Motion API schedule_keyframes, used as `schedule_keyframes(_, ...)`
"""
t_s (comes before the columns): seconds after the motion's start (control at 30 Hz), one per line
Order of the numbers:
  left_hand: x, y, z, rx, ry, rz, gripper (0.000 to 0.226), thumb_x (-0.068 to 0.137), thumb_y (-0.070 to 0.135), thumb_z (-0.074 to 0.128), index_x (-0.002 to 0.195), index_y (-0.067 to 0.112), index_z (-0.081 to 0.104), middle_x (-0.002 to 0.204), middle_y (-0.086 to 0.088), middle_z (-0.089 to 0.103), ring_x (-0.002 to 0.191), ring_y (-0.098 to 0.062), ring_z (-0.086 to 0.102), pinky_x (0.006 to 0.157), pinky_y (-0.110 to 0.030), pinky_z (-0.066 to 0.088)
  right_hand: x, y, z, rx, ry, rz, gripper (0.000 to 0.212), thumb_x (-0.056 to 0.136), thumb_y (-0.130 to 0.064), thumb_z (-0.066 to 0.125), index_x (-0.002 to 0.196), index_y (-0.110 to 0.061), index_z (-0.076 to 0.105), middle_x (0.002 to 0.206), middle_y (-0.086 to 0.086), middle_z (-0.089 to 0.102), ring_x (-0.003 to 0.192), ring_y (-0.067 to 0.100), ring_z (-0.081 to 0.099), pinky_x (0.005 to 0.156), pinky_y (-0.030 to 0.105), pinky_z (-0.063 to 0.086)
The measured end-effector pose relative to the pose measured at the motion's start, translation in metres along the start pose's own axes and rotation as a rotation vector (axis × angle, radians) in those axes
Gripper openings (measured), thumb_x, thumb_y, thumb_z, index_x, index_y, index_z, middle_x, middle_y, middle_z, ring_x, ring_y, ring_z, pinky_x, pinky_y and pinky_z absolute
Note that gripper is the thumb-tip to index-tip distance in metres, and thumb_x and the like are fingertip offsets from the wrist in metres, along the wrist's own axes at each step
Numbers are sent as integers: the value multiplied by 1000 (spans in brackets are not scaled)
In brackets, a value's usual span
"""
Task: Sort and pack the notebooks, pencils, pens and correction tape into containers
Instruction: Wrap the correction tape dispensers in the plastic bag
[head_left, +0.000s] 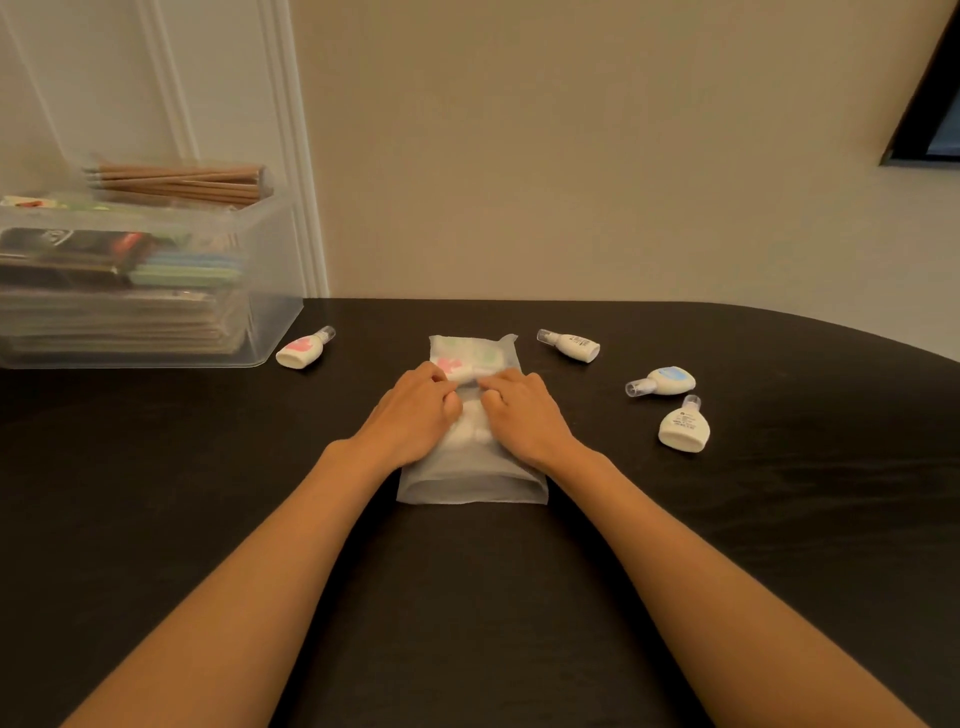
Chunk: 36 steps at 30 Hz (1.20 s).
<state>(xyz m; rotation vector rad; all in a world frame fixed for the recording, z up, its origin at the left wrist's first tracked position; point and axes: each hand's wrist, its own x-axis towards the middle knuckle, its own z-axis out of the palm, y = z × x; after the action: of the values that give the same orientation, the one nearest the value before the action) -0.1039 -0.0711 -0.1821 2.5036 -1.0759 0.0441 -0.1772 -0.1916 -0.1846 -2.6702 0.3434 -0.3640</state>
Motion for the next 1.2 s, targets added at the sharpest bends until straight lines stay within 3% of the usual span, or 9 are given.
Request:
schedule_keyframes(0.17, -5, 0, 3, -45, 131, -8, 34, 98, 18, 34, 124, 9, 54, 125, -5, 47, 112, -21, 47, 93, -33, 37, -6, 8, -3, 251, 209, 49, 29, 93, -12, 43, 118, -10, 57, 122, 4, 53, 113, 19, 44, 89, 25, 34)
schedule_keyframes(0.3, -18, 5, 0, -3, 381, 68, 11, 94, 19, 48, 97, 9, 53, 99, -3, 46, 91, -17, 48, 72, -24, 35, -19, 8, -5, 65, 333, -103, 10, 88, -16, 56, 93, -8, 59, 93, -2, 46, 90, 12, 41, 76, 21, 33)
schedule_keyframes(0.47, -26, 12, 1, 125, 311, 97, 23, 97, 27, 44, 97, 9, 58, 98, -5, 51, 89, -19, 46, 74, -27, 35, -30, 4, -5, -42, 277, -154, 19, 91, -25, 57, 86, -8, 66, 92, 2, 56, 83, 8, 39, 70, 19, 27)
schedule_keyframes(0.7, -21, 10, -2, 60, 156, 71, 33, 97, 31, 43, 107, 14, 69, 109, -4, 60, 103, -20, 53, 81, -30, 38, -29, -4, -7, -232, 226, -105, 35, 96, -35, 47, 94, -9, 70, 94, 5, 61, 90, 18, 51, 73, 28, 38)
schedule_keyframes(0.83, -18, 9, -4, 16, 64, 73, 32, 100, 26, 37, 117, 16, 63, 120, -4, 54, 111, -21, 48, 93, -36, 39, -27, -4, -8, -234, 225, -80, 36, 97, -32, 45, 92, -6, 70, 96, 6, 60, 97, 19, 47, 71, 27, 35)
schedule_keyframes(1.03, -10, 5, -2, 9, 11, 64, 36, 100, 15, 29, 129, 13, 50, 131, -6, 45, 117, -23, 42, 99, -40, 35, -27, -5, -4, -244, 228, -60, 33, 99, -18, 35, 95, -4, 65, 114, 7, 50, 105, 21, 42, 82, 31, 39)
schedule_keyframes(1.2, -8, 6, 3, -55, 35, 116, 37, 95, 2, 33, 118, 15, 59, 124, -3, 49, 116, -19, 41, 99, -38, 34, -26, -4, -6, -78, 200, 51, 30, 95, -16, 41, 81, 1, 61, 88, 8, 48, 79, 19, 46, 66, 28, 31)
